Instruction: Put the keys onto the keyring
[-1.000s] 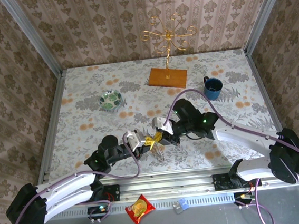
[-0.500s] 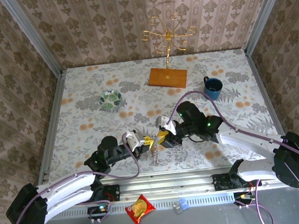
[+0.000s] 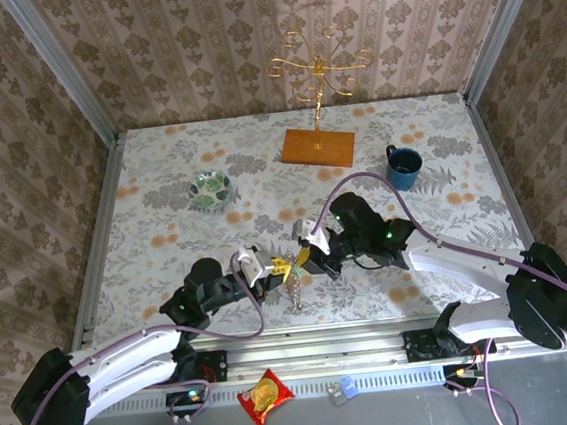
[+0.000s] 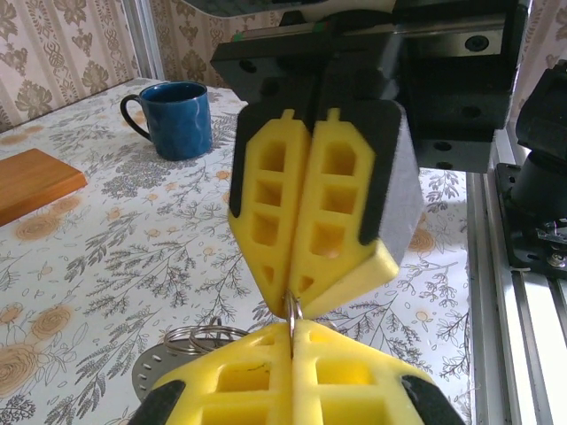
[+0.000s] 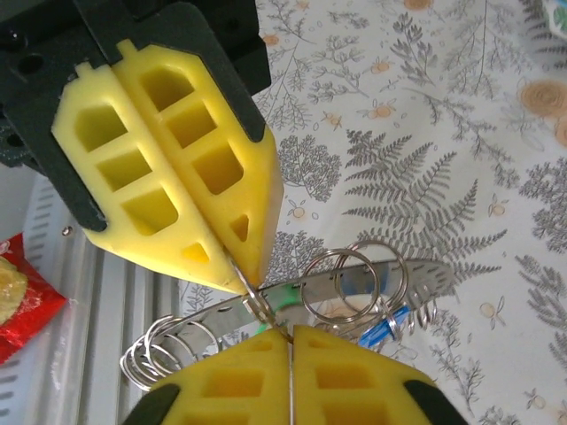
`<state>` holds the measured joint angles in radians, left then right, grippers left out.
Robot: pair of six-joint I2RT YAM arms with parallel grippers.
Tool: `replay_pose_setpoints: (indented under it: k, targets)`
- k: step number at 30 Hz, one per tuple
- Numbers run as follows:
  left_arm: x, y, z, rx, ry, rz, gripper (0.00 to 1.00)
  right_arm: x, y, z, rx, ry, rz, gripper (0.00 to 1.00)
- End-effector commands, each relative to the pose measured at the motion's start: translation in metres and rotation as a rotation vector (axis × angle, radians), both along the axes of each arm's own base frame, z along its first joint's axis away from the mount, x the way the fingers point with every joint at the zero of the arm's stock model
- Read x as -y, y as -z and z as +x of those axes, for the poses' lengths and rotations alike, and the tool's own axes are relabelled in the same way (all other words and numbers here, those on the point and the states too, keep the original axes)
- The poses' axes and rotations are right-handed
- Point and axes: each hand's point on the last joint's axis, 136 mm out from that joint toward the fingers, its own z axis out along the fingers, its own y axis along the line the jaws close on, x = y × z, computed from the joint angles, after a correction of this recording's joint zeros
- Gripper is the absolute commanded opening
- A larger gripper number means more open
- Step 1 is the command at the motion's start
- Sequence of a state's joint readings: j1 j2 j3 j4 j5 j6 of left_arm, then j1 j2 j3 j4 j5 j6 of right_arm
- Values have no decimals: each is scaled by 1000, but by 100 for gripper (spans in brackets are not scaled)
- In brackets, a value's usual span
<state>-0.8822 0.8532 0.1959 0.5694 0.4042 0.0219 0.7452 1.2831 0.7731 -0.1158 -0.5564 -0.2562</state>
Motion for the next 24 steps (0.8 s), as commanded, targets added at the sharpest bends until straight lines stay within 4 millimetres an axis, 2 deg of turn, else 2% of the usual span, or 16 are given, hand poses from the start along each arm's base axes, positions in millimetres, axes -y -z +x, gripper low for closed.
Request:
replay_pose_setpoints:
  k: [1,5,12,17,21,22,24]
  targets:
    - [0,-15,-3,37,19,-54,0,-1,-11,3,11,2,27,2]
    - [0,-14,-3,52,14,-52,0,6,-1,4,-16,25,3,0]
    - [3,-11,-3,57,19,-47,0,-1,8,0,-79,-12,-6,0]
    - [5,-9,-2,67,15,-44,0,0,11,-4,-94,-29,-19,0]
    - [5,-9,-3,67,17,-44,0,0,6,-3,-79,-19,4,0]
    - [5,-10,-3,68,18,-47,0,0,4,-3,-71,-13,16,1]
    - [5,-10,-3,65,19,-49,0,1,1,-1,-48,-3,37,16]
